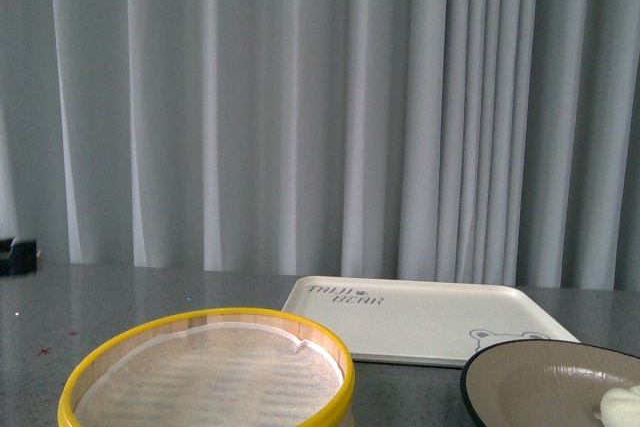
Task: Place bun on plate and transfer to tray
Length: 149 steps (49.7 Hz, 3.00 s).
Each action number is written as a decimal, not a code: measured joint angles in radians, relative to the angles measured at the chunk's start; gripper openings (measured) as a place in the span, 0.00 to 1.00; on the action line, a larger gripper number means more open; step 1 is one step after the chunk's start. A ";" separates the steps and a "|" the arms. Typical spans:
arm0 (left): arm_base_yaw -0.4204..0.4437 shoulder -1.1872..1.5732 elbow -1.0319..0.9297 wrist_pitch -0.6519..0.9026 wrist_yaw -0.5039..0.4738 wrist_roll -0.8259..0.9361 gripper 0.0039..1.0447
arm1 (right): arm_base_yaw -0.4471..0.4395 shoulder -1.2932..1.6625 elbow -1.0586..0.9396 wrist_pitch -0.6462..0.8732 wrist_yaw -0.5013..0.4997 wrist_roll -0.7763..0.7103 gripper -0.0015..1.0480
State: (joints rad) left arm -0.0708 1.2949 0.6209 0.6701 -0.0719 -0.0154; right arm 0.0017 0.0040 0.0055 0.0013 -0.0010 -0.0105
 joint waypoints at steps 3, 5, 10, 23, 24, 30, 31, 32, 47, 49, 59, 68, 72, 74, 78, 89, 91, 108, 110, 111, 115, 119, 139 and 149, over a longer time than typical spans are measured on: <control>0.003 -0.035 -0.068 0.025 0.010 0.002 0.04 | 0.000 0.000 0.000 0.000 0.000 0.000 0.92; 0.005 -0.061 -0.108 0.040 0.016 0.005 0.04 | 0.000 0.000 0.000 0.000 0.000 0.000 0.92; 0.051 -0.150 -0.225 0.078 0.065 0.008 0.04 | 0.000 0.000 0.000 0.000 0.000 0.000 0.92; 0.070 -0.318 -0.409 0.089 0.071 0.008 0.04 | 0.000 0.000 0.000 0.000 0.000 0.000 0.92; 0.070 -0.330 -0.418 0.087 0.071 0.008 0.04 | 0.000 0.000 0.000 0.000 0.000 0.000 0.92; 0.070 -0.393 -0.462 0.068 0.071 0.008 0.04 | 0.000 0.000 0.000 0.000 0.000 0.000 0.92; 0.070 -0.398 -0.465 0.066 0.071 0.008 0.04 | 0.000 0.000 0.000 0.000 0.000 0.000 0.92; 0.070 -0.409 -0.472 0.061 0.071 0.008 0.04 | 0.000 0.000 0.000 0.000 0.000 0.000 0.92; 0.070 -0.561 -0.541 -0.024 0.071 0.008 0.04 | 0.000 0.000 0.000 0.000 0.000 0.000 0.92; 0.070 -0.583 -0.548 -0.039 0.071 0.008 0.04 | 0.000 0.000 0.000 0.000 0.000 0.000 0.92; 0.070 -0.663 -0.584 -0.079 0.071 0.008 0.04 | 0.000 0.000 0.000 0.000 0.000 0.000 0.92; 0.070 -0.727 -0.595 -0.114 0.071 0.008 0.04 | 0.000 0.000 0.000 0.000 0.000 0.000 0.92; 0.070 -0.772 -0.595 -0.154 0.072 0.008 0.04 | 0.000 0.000 0.000 0.000 0.000 0.000 0.92; 0.070 -0.797 -0.595 -0.176 0.072 0.008 0.04 | 0.000 0.000 0.000 0.000 0.000 0.000 0.92; 0.070 -0.838 -0.595 -0.213 0.072 0.008 0.04 | 0.000 0.000 0.000 0.000 0.000 0.000 0.92; 0.070 -0.947 -0.595 -0.319 0.072 0.008 0.04 | 0.000 0.000 0.000 0.000 0.000 0.000 0.92; 0.070 -0.959 -0.595 -0.331 0.072 0.008 0.04 | 0.000 0.000 0.000 0.000 0.000 0.000 0.92; 0.070 -1.086 -0.595 -0.457 0.072 0.008 0.04 | 0.000 0.000 0.000 0.000 0.000 0.000 0.92; 0.070 -1.094 -0.595 -0.465 0.072 0.008 0.04 | 0.000 0.000 0.000 0.000 0.000 0.000 0.92; 0.070 -1.099 -0.595 -0.469 0.072 0.008 0.04 | 0.000 0.000 0.000 0.000 0.000 0.000 0.92; 0.070 -1.116 -0.595 -0.488 0.072 0.008 0.04 | 0.000 0.000 0.000 0.000 0.000 0.000 0.92; 0.070 -1.183 -0.595 -0.575 0.071 0.009 0.04 | 0.000 0.000 0.000 0.000 0.000 0.000 0.92; 0.070 -1.291 -0.595 -0.669 0.072 0.010 0.18 | 0.000 0.000 0.000 0.000 0.000 0.000 0.92; 0.070 -1.291 -0.595 -0.669 0.072 0.010 0.51 | 0.000 0.000 0.000 0.000 0.000 0.000 0.92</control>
State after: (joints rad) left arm -0.0010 0.0036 0.0257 0.0006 -0.0002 -0.0055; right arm 0.0017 0.0040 0.0055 0.0013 -0.0013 -0.0105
